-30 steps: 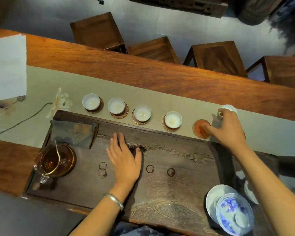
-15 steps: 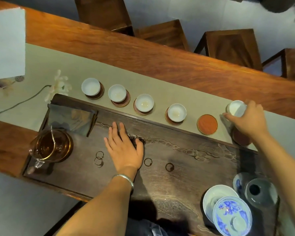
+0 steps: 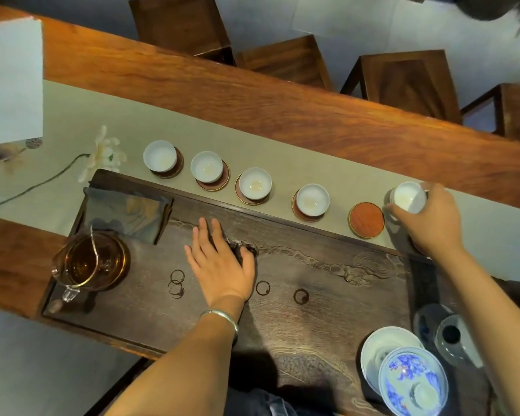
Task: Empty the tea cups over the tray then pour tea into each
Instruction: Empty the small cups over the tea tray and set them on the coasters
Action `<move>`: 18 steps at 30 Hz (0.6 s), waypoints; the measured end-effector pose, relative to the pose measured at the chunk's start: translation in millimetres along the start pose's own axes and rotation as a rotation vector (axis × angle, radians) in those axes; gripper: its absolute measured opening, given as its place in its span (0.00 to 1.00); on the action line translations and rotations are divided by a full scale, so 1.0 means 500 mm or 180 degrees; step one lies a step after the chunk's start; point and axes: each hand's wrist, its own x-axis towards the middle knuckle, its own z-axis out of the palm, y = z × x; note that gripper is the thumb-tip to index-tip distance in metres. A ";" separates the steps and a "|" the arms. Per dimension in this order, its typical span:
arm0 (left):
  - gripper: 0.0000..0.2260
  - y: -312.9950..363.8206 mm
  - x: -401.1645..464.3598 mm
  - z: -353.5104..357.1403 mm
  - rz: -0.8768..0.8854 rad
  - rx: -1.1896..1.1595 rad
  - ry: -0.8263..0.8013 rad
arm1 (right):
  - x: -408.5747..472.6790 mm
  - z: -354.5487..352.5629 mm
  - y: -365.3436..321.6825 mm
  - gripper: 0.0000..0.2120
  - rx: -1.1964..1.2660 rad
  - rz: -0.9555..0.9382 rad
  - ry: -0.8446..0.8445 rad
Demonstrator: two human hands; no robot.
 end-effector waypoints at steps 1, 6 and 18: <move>0.35 0.000 -0.001 0.000 0.0000 -0.0006 -0.0006 | -0.013 0.003 -0.005 0.34 0.0048 -0.0042 -0.0022; 0.35 -0.001 -0.001 0.000 0.0009 -0.0020 -0.0018 | -0.078 0.031 -0.023 0.33 0.0120 -0.0221 -0.0230; 0.35 -0.003 -0.001 0.001 0.0020 -0.0052 -0.0021 | -0.104 0.048 -0.048 0.33 0.0102 -0.0321 -0.0273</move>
